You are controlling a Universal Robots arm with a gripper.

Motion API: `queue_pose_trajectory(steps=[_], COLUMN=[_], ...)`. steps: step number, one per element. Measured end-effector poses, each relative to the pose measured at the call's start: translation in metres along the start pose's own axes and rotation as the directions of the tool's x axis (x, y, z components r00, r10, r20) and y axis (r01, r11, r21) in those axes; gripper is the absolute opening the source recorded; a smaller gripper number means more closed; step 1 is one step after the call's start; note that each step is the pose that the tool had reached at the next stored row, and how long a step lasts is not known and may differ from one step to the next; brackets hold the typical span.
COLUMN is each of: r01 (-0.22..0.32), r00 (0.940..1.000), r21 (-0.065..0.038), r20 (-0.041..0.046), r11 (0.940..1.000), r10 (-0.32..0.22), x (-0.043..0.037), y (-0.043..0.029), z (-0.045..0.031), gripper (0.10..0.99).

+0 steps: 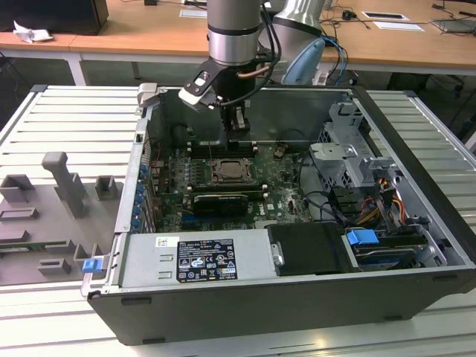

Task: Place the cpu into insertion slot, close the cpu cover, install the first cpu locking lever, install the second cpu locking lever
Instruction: 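Install the first cpu locking lever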

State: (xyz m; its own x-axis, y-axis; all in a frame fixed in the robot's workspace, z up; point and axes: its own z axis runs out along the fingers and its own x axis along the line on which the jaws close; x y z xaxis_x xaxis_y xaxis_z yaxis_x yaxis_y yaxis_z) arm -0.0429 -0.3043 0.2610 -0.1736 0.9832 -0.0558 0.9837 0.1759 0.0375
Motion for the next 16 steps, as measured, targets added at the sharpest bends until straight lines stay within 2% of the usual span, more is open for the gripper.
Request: queue_pose_trajectory(steps=[16], r01=[0.062], r00=[0.998], r21=[-0.004], r20=[-0.0023], r11=[0.998], r10=[-0.062], x=[0.0], y=[0.0], z=[0.0], gripper=[0.106])
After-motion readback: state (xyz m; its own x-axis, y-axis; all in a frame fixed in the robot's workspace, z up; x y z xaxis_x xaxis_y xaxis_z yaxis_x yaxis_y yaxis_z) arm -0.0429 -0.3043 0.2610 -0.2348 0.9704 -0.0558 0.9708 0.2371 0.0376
